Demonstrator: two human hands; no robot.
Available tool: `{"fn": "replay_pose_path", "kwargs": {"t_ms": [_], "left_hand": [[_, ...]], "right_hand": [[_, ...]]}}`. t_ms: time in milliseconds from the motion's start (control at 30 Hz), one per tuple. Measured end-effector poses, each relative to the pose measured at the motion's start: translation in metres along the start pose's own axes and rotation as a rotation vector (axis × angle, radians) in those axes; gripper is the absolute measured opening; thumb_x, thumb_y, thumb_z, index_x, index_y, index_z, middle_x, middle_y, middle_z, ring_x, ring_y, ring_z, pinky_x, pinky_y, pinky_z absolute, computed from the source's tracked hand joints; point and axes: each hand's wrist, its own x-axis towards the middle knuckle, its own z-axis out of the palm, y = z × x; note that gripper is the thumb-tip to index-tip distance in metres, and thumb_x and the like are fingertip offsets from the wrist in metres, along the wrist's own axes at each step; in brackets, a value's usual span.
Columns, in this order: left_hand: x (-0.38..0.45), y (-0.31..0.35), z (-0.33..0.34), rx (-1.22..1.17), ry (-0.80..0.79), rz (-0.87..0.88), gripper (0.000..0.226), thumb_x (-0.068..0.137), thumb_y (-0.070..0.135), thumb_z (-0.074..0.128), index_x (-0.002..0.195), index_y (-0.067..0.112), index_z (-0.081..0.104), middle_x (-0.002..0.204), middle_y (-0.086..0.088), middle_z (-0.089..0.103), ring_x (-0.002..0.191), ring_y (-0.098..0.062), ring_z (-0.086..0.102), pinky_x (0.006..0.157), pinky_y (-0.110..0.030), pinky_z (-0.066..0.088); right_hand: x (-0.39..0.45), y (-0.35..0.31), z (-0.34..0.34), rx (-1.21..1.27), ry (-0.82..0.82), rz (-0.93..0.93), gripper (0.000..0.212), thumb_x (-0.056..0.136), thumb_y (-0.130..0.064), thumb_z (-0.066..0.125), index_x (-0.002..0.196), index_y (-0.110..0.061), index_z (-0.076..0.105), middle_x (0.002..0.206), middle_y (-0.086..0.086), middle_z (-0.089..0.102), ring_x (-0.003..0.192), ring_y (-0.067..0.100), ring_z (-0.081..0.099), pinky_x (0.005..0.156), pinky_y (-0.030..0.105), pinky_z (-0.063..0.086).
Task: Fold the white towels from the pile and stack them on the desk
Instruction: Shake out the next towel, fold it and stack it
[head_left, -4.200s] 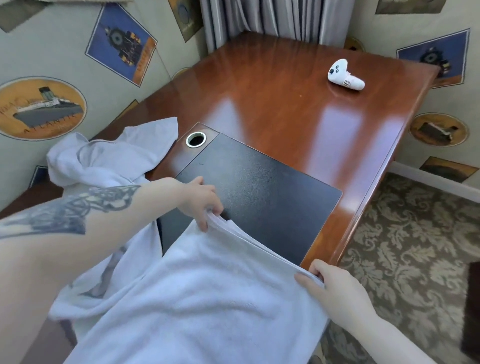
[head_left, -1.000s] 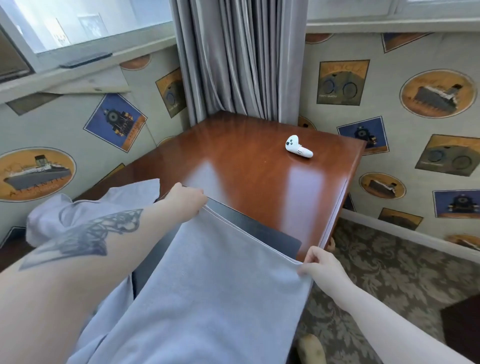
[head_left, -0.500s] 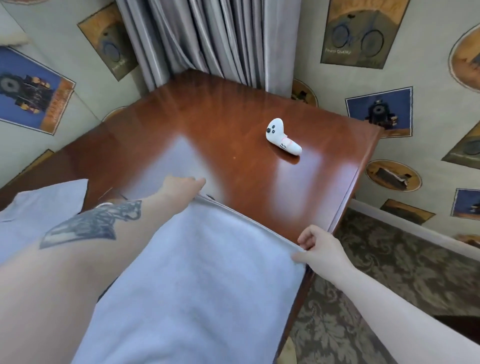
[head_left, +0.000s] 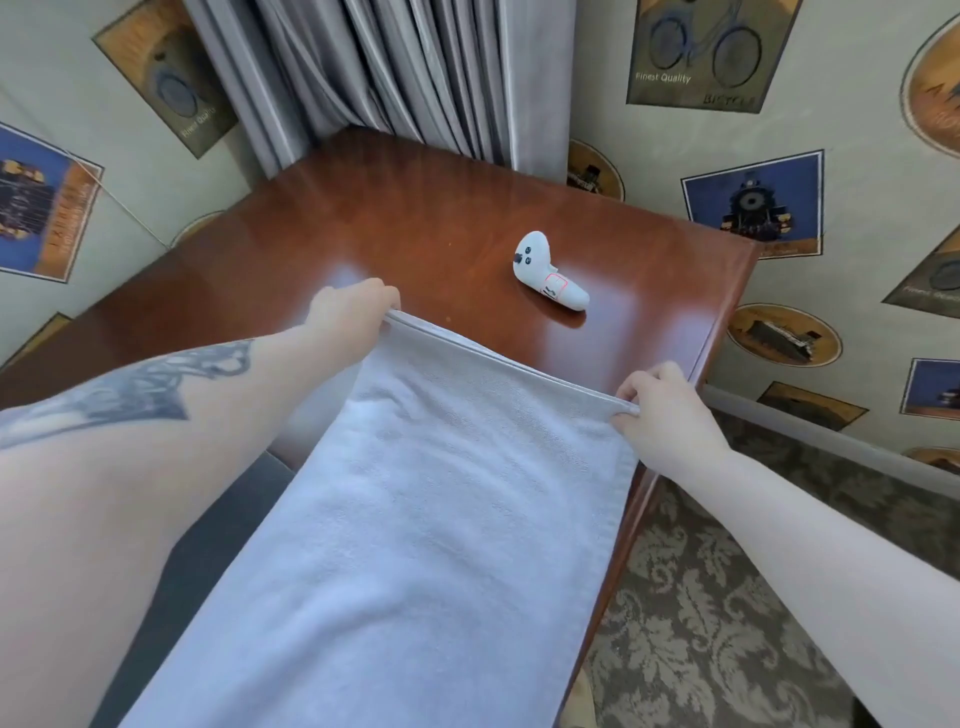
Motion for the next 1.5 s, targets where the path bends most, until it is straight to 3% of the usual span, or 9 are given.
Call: {"fn": "replay_pose_path", "kwargs": {"t_ms": [167, 433, 600, 767, 933, 1067, 1233, 1400, 1500], "left_hand": [[-0.068, -0.039, -0.047, -0.166, 0.004, 0.028, 0.009, 0.092, 0.016, 0.059, 0.093, 0.025, 0.062, 0.091, 0.001, 0.064, 0.084, -0.028, 0.057, 0.069, -0.033, 0.038], [-0.253, -0.09, -0.066, -0.138, 0.307, 0.389, 0.028, 0.072, -0.018, 0.064, 0.082, 0.008, 0.069, 0.072, 0.004, 0.063, 0.056, -0.032, 0.058, 0.065, -0.034, 0.043], [-0.327, -0.125, -0.015, -0.133, 0.315, 0.531, 0.05, 0.058, -0.015, 0.05, 0.086, 0.026, 0.045, 0.076, -0.001, 0.065, 0.048, -0.025, 0.054, 0.045, -0.029, 0.045], [-0.367, -0.125, 0.063, -0.094, -0.008, 0.322, 0.051, 0.059, -0.022, 0.056, 0.091, 0.017, 0.056, 0.087, -0.002, 0.059, 0.054, -0.028, 0.056, 0.046, -0.035, 0.046], [-0.362, -0.111, 0.076, -0.716, -0.086, -0.238, 0.029, 0.082, -0.003, 0.053, 0.099, 0.017, 0.065, 0.103, 0.0, 0.065, 0.091, -0.019, 0.062, 0.078, -0.032, 0.048], [-0.339, -0.097, 0.056, -1.318, -0.293, -0.67, 0.041, 0.086, 0.038, 0.071, 0.103, 0.004, 0.058, 0.091, -0.011, 0.065, 0.071, -0.023, 0.06, 0.063, -0.03, 0.05], [-0.317, -0.081, 0.057, -1.227, -0.403, -0.63, 0.051, 0.073, 0.042, 0.082, 0.103, 0.008, 0.06, 0.108, -0.011, 0.069, 0.095, -0.024, 0.064, 0.089, -0.038, 0.051], [-0.313, -0.068, 0.056, -1.133, -0.466, -0.561, 0.072, 0.066, 0.034, 0.09, 0.118, 0.02, 0.042, 0.107, 0.004, 0.055, 0.087, -0.008, 0.056, 0.063, -0.022, 0.043], [-0.315, -0.078, 0.059, -1.048, -0.459, -0.472, 0.04, 0.077, 0.027, 0.083, 0.106, 0.015, 0.058, 0.101, 0.001, 0.064, 0.082, -0.008, 0.061, 0.059, -0.018, 0.046]], "right_hand": [[-0.086, -0.025, -0.014, 0.146, 0.23, -0.168, 0.013, 0.092, -0.014, 0.064, 0.087, -0.02, 0.054, 0.065, -0.003, 0.058, 0.059, 0.017, 0.056, 0.055, 0.039, 0.051], [-0.252, -0.074, 0.025, 0.077, 0.568, -0.511, 0.038, 0.043, 0.018, 0.079, 0.066, -0.012, 0.072, 0.063, -0.006, 0.067, 0.05, 0.02, 0.056, 0.049, 0.029, 0.047], [-0.322, -0.09, 0.09, 0.113, 0.519, -0.631, 0.038, 0.037, 0.019, 0.065, 0.058, -0.012, 0.062, 0.063, -0.007, 0.061, 0.055, 0.02, 0.056, 0.047, 0.029, 0.045], [-0.358, -0.1, 0.14, 0.077, 0.299, -0.618, 0.027, 0.044, 0.005, 0.043, 0.055, -0.016, 0.055, 0.058, -0.01, 0.051, 0.056, 0.014, 0.05, 0.043, 0.024, 0.039], [-0.357, -0.091, 0.145, 0.289, 0.004, -0.184, 0.036, 0.07, 0.005, 0.058, 0.077, -0.03, 0.065, 0.08, -0.012, 0.06, 0.073, 0.0, 0.055, 0.067, 0.02, 0.047], [-0.33, -0.087, 0.135, 0.699, 0.305, 0.319, 0.02, 0.083, -0.009, 0.068, 0.089, -0.028, 0.063, 0.085, -0.008, 0.066, 0.079, 0.01, 0.061, 0.069, 0.023, 0.044], [-0.273, -0.095, 0.122, 0.919, 0.192, 0.589, 0.014, 0.086, -0.031, 0.073, 0.094, -0.022, 0.067, 0.091, -0.011, 0.064, 0.092, 0.012, 0.059, 0.093, 0.034, 0.047], [-0.243, -0.101, 0.122, 0.924, 0.17, 0.663, 0.046, 0.081, -0.036, 0.07, 0.075, 0.006, 0.053, 0.072, 0.017, 0.044, 0.065, 0.03, 0.04, 0.062, 0.033, 0.038], [-0.243, -0.094, 0.123, 0.846, 0.211, 0.631, 0.033, 0.089, -0.032, 0.065, 0.085, -0.001, 0.056, 0.073, 0.007, 0.051, 0.07, 0.026, 0.047, 0.061, 0.034, 0.037]]}}
